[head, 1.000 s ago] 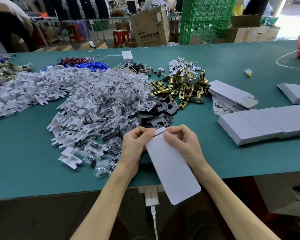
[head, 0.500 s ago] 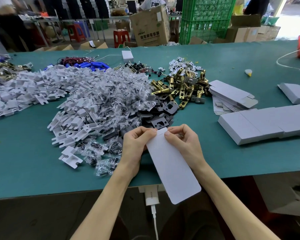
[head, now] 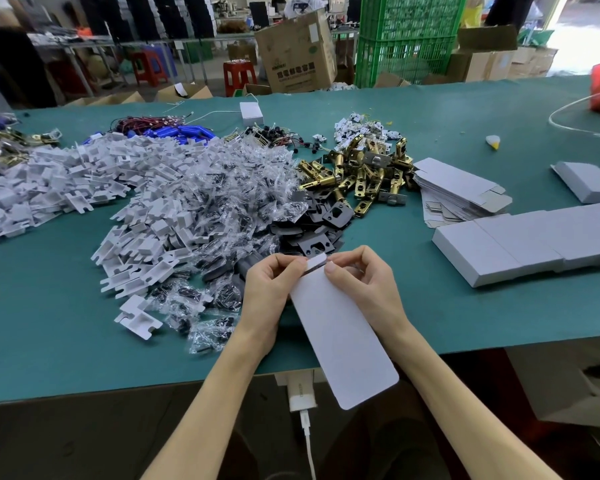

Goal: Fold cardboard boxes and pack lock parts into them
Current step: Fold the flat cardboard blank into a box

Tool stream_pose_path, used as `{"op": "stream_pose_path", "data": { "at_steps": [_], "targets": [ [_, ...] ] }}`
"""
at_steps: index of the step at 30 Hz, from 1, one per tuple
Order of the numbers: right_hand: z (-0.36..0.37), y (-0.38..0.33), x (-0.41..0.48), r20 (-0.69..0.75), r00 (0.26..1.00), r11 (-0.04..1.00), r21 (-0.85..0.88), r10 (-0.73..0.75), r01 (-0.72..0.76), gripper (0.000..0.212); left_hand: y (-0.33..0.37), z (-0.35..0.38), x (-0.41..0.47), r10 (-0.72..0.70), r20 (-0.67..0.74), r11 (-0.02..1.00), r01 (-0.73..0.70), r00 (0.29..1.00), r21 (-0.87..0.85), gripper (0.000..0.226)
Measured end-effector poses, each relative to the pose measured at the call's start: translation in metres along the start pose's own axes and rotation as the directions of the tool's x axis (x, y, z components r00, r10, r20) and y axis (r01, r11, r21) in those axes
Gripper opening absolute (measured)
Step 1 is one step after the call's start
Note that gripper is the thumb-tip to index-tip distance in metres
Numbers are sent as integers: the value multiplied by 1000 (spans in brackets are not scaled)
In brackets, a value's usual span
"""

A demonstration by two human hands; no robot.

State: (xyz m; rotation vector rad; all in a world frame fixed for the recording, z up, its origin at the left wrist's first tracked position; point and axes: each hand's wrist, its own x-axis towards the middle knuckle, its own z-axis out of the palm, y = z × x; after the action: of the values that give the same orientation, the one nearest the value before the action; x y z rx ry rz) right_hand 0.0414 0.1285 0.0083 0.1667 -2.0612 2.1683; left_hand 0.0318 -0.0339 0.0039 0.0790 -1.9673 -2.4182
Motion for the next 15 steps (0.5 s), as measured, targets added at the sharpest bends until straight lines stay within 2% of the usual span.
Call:
{"op": "stream_pose_path", "data": {
  "at_steps": [7, 11, 15],
  "targets": [
    [0, 0, 1, -16, 1000, 1000, 12, -2, 3, 23, -1, -2, 1, 48, 42, 998, -50, 998, 49, 13],
    [-2, 2, 1, -17, 1000, 1000, 22, -14, 14, 16, -1, -1, 1, 70, 63, 995, -74, 996, 62, 15],
    [0, 0, 1, -43, 999, 1000, 13, -12, 13, 25, -1, -1, 1, 64, 75, 997, -67, 995, 40, 14]
  ]
}}
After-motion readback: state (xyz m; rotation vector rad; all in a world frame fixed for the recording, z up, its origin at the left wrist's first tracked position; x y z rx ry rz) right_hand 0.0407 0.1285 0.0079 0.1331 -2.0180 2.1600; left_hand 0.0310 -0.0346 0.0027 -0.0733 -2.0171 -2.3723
